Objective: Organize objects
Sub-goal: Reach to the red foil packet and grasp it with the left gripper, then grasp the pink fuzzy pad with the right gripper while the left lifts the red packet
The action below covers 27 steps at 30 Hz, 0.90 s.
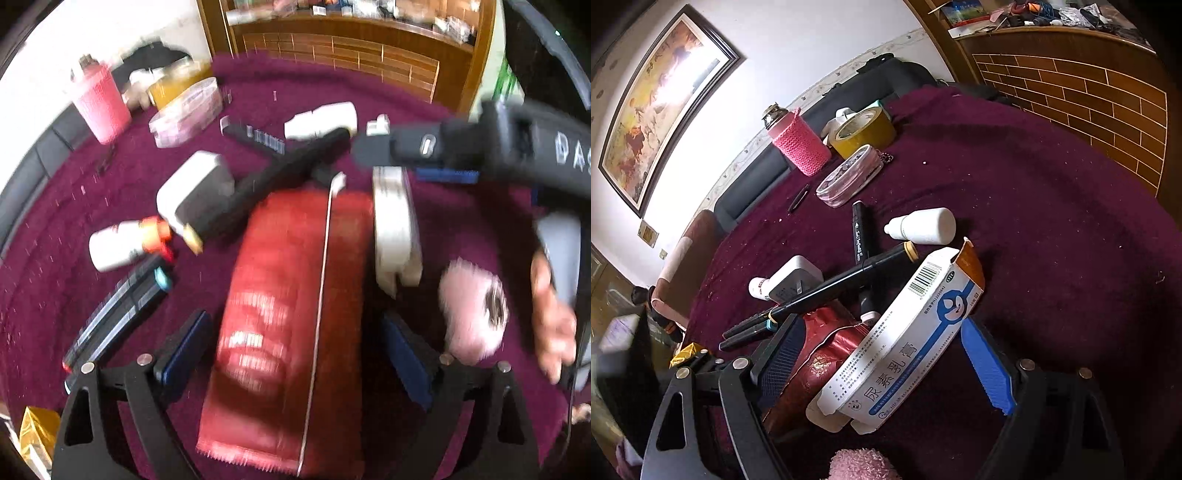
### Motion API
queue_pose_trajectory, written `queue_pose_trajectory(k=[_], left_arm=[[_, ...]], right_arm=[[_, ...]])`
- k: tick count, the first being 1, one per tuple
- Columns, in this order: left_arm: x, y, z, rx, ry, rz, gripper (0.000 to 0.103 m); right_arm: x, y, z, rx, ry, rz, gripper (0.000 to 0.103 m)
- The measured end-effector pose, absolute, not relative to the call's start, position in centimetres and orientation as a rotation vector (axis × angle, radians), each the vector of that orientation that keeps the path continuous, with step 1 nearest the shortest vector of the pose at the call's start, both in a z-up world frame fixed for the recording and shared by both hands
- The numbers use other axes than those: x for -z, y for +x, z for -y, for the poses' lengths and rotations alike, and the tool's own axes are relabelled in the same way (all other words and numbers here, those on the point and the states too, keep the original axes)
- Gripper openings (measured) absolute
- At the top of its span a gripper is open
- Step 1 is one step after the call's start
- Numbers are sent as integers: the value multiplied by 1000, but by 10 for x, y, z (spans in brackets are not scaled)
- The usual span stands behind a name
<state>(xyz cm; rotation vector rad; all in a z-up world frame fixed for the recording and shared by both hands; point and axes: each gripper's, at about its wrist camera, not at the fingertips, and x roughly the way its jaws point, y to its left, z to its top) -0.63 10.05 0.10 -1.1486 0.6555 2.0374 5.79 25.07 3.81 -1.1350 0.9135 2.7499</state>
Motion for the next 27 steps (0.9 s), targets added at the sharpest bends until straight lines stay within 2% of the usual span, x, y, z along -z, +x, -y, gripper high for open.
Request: queue_pose_trajectory(k=[4, 6, 8, 11, 14, 27], left_arm=[[0, -11, -113, -2091, -1180, -582, 91], [0, -6, -116, -2128, -1182, -542, 87], [-5, -2, -113, -2124, -1191, -481, 56], [-9, 4, -103, -2127, -1217, -427, 49], [-14, 10, -82, -2173, -1221, -375, 45], [-74, 81, 38, -2405, -1028, 71, 44]], right_arm=[[-38, 58, -252, -2752, -1135, -943, 90], [-38, 57, -252, -2750, -1136, -948, 90], [-35, 57, -252, -2737, -1145, -946, 90], [-32, 57, -254, -2722, -1152, -959, 90], [-33, 58, -255, -2719, -1146, -946, 90], [-34, 56, -248, -2724, -1146, -843, 90]])
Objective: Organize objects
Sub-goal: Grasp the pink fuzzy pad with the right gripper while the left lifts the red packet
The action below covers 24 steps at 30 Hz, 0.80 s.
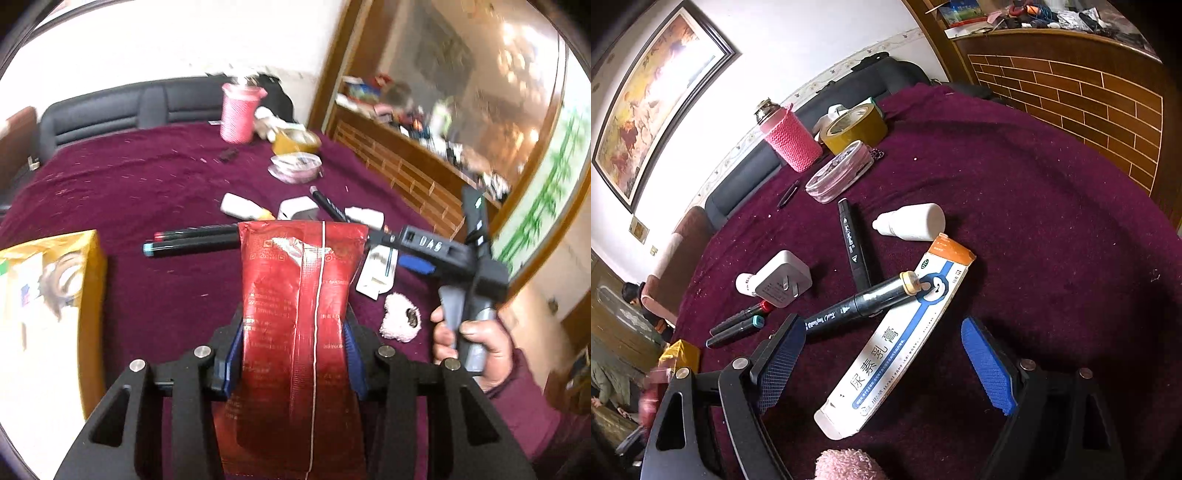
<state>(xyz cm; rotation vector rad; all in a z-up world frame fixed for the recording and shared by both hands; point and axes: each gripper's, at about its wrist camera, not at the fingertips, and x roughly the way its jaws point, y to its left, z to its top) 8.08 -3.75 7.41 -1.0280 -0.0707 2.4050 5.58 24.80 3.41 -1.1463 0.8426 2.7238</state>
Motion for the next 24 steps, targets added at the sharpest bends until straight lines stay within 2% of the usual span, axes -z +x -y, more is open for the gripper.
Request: queue_pose_trajectory(k=[8, 13, 24], left_arm=[[-96, 115, 93, -2486, -930, 232, 45], [-101, 128, 118, -2536, -896, 235, 45], [-94, 144, 154, -2550, -873, 331, 45]], right_arm=[[-35, 56, -241, -2719, -1142, -760, 90], [-46, 73, -235, -2757, -1140, -778, 90], [-53, 108, -201, -2845, -1320, -478, 90]])
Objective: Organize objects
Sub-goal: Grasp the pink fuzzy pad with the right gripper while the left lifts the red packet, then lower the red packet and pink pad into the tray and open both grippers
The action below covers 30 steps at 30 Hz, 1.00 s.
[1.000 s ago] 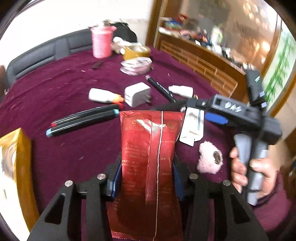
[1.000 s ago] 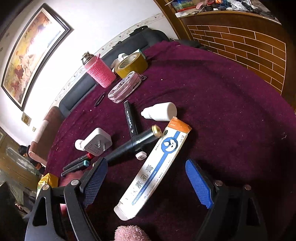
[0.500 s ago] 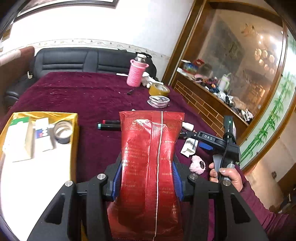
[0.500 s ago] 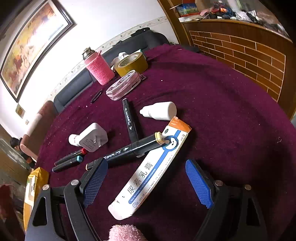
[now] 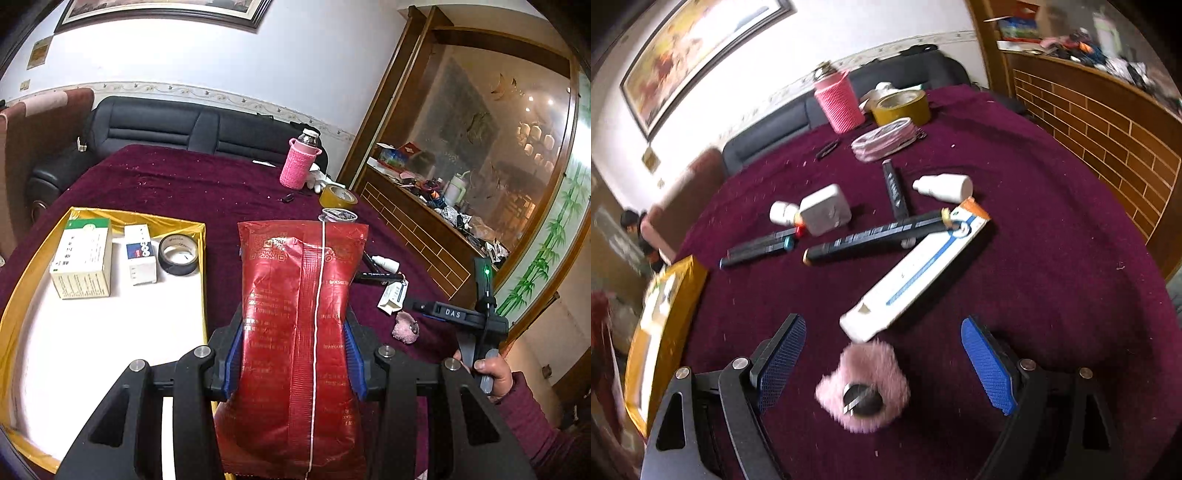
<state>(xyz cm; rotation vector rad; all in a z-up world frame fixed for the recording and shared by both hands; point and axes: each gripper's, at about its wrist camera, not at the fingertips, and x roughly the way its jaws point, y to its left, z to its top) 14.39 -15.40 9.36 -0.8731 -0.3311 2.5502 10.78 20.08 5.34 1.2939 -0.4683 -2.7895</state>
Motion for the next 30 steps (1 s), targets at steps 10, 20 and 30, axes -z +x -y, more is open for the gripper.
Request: queue_pose_trajectory(k=[10, 20, 30], left_arm=[[-90, 151, 162, -2576, -883, 312, 45], [-91, 153, 190, -2623, -886, 355, 45], [-96, 155, 254, -2811, -953, 341, 45]], right_arm=[[-30, 106, -156, 2839, 1450, 120, 54], [-44, 119, -157, 2775, 1424, 243, 39], [-98, 107, -77, 2558, 1212, 296, 40]])
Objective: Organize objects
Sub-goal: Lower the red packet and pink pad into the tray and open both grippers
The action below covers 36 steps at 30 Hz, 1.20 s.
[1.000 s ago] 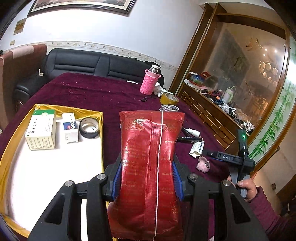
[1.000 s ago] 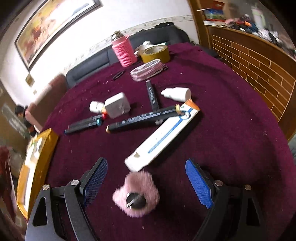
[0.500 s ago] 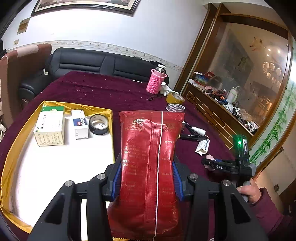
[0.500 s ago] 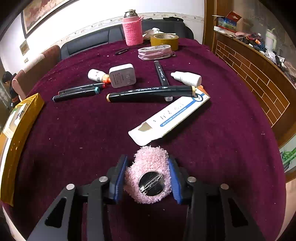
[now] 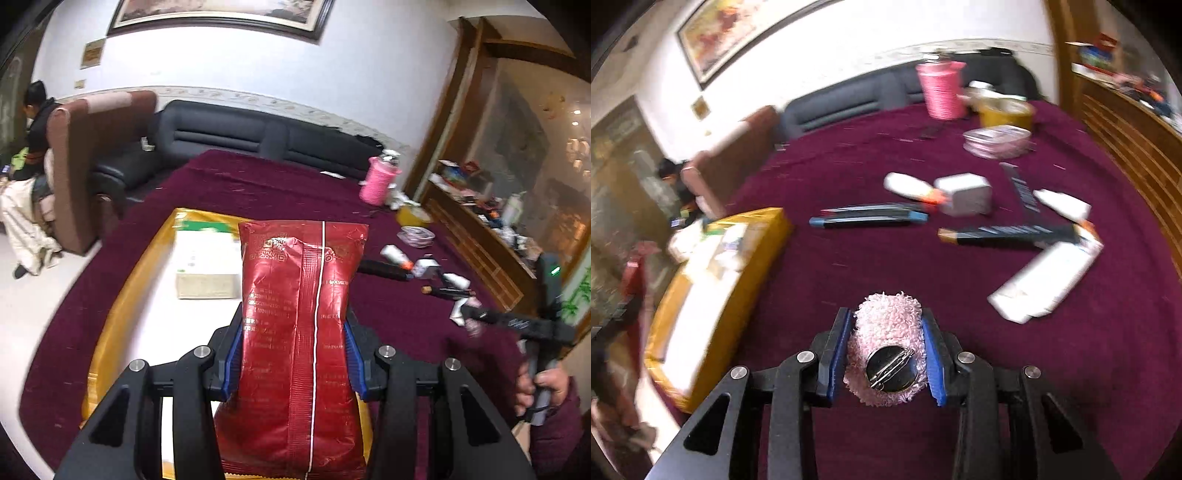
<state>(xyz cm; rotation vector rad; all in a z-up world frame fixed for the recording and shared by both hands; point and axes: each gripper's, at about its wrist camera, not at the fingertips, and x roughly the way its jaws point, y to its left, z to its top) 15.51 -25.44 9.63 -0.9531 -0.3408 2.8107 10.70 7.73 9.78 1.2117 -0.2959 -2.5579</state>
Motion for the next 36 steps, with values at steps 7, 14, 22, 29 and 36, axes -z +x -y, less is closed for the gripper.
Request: queue_pose_trajectory(k=[7, 14, 22, 29, 36], left_arm=[[-75, 137, 279, -2826, -1127, 305, 45], [-48, 106, 279, -2743, -1278, 344, 45], [-31, 82, 273, -2701, -1379, 357, 46], [-30, 80, 274, -2679, -1396, 380, 55], [-29, 79, 279, -2651, -1393, 464, 74]], right_arm=[[-113, 77, 25, 2316, 1179, 282, 40], [-100, 42, 124, 2215, 1247, 140, 40], [-59, -1, 143, 2234, 1382, 89, 40], [-52, -7, 147, 2265, 1408, 20, 41], [-59, -2, 146, 2297, 1362, 38, 55]])
